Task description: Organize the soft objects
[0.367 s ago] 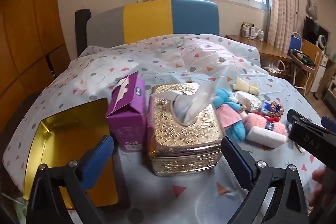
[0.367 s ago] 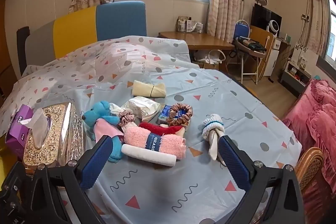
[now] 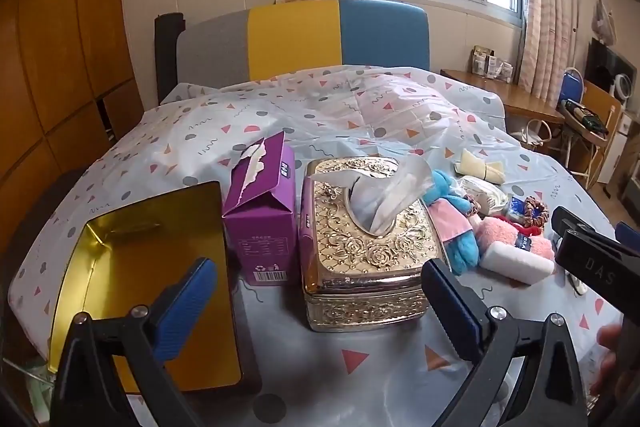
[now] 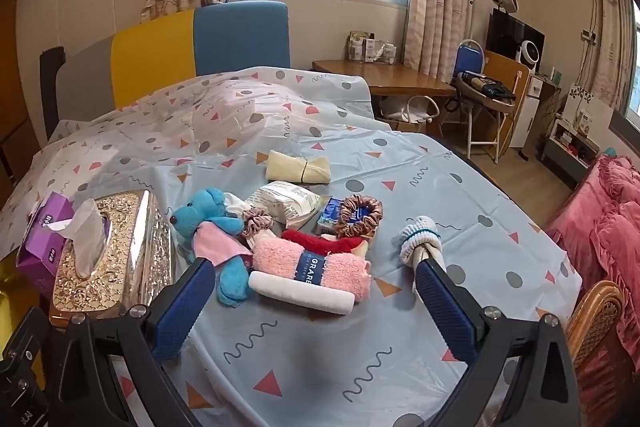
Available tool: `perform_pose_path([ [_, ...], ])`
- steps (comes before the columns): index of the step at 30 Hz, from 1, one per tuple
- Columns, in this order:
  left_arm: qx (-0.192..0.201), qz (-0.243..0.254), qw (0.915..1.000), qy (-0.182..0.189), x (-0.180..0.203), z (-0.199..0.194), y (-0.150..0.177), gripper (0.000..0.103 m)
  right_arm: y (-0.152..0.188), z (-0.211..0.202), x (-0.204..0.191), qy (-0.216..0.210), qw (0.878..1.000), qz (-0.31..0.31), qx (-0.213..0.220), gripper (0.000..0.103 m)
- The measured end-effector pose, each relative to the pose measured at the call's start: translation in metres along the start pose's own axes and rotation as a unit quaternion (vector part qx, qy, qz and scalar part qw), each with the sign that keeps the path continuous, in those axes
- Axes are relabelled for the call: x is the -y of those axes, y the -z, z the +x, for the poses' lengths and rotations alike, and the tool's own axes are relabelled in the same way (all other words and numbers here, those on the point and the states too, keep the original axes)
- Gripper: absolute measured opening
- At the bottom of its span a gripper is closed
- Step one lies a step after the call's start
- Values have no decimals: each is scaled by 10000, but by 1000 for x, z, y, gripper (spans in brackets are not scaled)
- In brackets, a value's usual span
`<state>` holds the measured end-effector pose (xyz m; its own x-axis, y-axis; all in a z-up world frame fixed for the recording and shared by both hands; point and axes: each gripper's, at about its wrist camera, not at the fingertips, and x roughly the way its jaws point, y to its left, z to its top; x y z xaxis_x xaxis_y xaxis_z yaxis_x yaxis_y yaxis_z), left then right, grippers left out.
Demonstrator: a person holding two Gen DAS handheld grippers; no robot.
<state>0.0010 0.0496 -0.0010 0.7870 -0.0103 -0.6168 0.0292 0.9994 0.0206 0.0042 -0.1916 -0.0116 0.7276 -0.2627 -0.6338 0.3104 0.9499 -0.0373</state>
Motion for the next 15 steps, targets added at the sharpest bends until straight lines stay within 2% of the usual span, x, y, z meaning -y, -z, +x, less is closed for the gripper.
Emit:
perform_pose_path([
  [7,-25,-80,9998,-196,9,-3,3,103,-1,-4,-8,-85,9999,-60,20,102],
  [15,26,-123,9997,-228,9,-9,4,103,0,-8,-14,-170,9997,-124,105,102],
])
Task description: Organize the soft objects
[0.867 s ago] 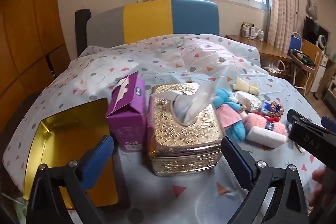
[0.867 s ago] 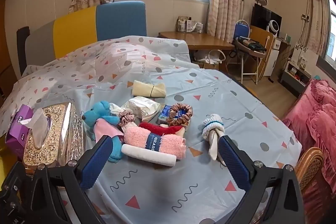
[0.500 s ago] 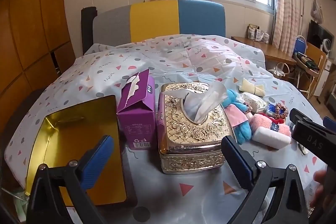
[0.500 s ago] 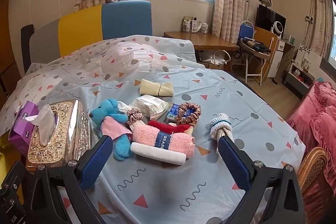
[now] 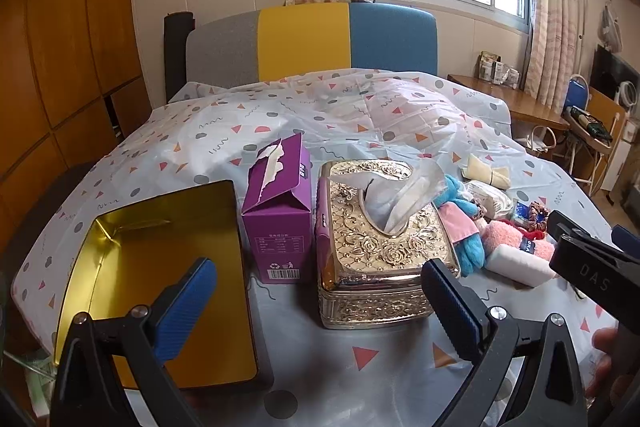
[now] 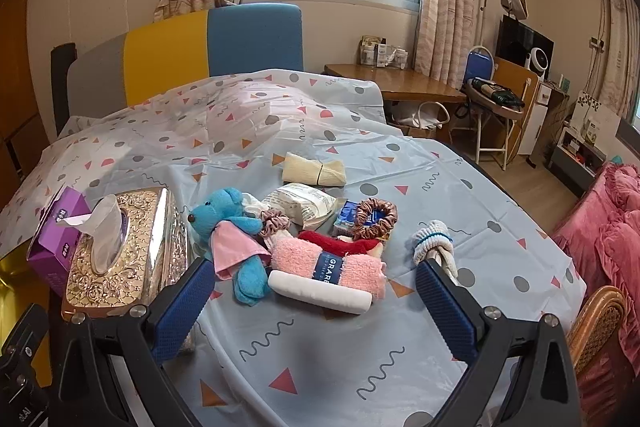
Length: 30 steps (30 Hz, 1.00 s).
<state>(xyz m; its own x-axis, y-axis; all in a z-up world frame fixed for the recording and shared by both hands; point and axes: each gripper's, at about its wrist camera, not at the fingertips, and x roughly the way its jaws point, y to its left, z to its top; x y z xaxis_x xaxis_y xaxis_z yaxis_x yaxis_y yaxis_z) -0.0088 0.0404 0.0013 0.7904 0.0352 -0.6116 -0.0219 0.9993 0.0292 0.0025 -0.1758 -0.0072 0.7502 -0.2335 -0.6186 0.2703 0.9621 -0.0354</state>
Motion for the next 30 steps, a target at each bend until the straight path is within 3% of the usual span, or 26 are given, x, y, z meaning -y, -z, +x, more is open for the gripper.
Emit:
perform_pose_path([
  [30,-70,-58,9999,-47,0,0,7,103,0,4,-1,-89,10000,8,3,102],
])
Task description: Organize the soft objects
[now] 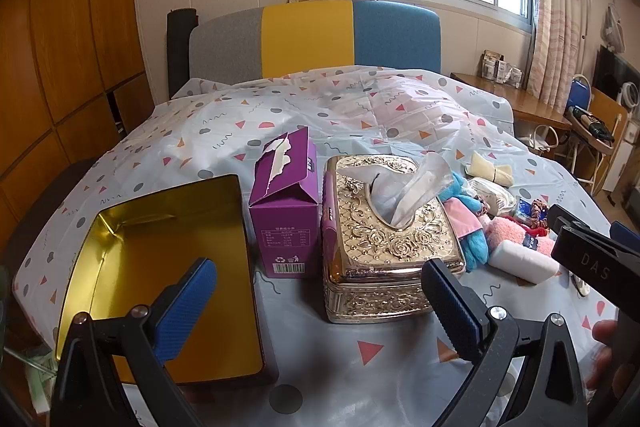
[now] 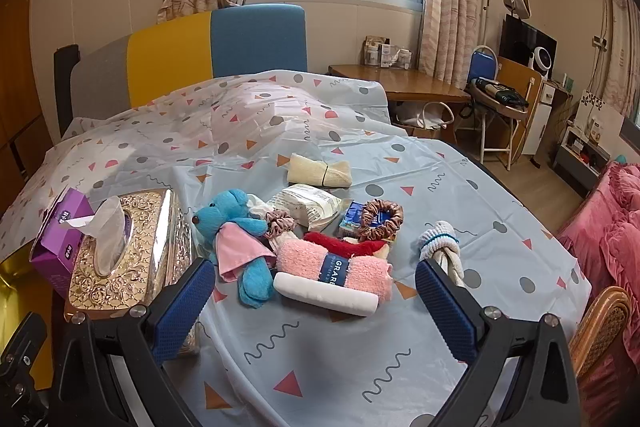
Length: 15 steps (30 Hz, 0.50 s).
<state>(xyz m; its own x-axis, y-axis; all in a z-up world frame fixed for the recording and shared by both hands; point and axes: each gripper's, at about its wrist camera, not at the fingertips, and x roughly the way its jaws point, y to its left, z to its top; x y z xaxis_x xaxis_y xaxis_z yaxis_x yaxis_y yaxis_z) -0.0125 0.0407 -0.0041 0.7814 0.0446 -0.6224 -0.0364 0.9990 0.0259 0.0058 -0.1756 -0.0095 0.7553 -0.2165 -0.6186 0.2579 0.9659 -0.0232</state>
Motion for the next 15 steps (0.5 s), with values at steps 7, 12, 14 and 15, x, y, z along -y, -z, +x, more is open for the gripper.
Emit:
perform_pose_path([
  [7,-6,22,10000,-1,1,0,0,103,-1,2,4,15,10000,30,-5,102],
  [12,-12,40,10000,2,3,-1,0,103,-4,3,8,24,10000,57,18,102],
  [14,-13,49,10000,8,4,-2,0,103,-7,4,10,34,10000,71,37,102],
  [15,-18,53,10000,7,4,-1,0,103,-8,4,11,41,9999,83,46,102],
])
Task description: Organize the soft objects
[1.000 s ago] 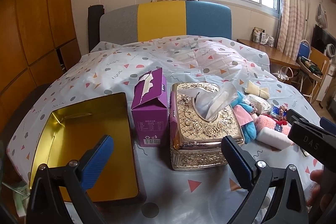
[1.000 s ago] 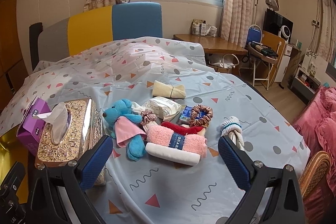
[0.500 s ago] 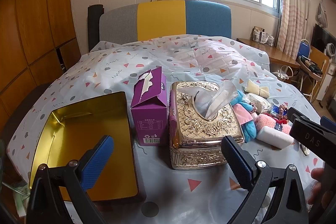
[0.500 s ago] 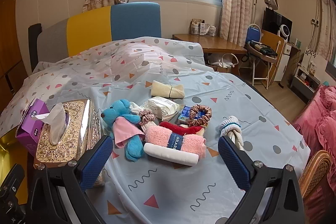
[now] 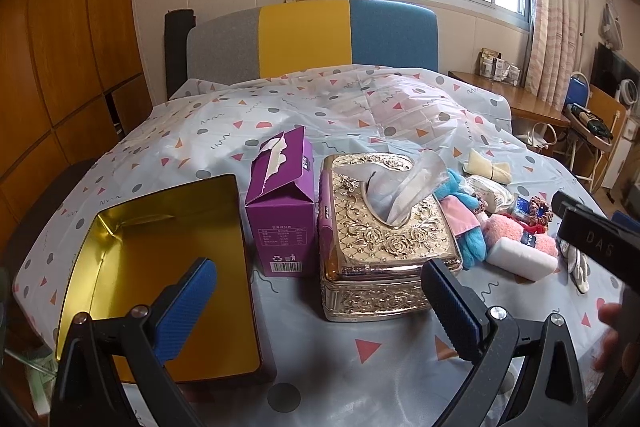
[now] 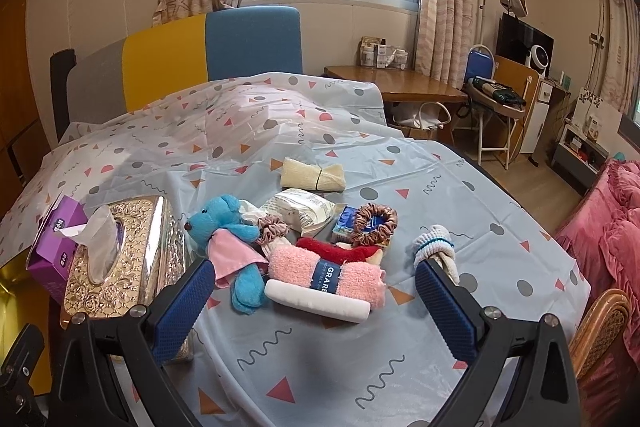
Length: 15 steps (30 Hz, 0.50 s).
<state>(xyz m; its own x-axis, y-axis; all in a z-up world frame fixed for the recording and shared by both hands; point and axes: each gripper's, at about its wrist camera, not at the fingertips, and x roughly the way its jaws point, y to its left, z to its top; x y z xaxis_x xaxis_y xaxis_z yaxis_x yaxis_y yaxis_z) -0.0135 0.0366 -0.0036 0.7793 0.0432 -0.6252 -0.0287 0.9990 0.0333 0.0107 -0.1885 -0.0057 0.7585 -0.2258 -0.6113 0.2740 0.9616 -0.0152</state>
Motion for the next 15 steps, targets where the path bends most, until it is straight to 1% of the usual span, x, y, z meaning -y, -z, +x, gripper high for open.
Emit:
perform_pose_path([
  [8,1,79,10000,60,4,-1,0,103,-16,11,22,49,9998,206,27,102],
  [14,-8,216,9997,141,14,-1,2,103,-35,33,52,205,9988,441,35,102],
  [15,-29,249,9994,218,15,0,3,103,-38,39,58,241,9985,493,43,102],
])
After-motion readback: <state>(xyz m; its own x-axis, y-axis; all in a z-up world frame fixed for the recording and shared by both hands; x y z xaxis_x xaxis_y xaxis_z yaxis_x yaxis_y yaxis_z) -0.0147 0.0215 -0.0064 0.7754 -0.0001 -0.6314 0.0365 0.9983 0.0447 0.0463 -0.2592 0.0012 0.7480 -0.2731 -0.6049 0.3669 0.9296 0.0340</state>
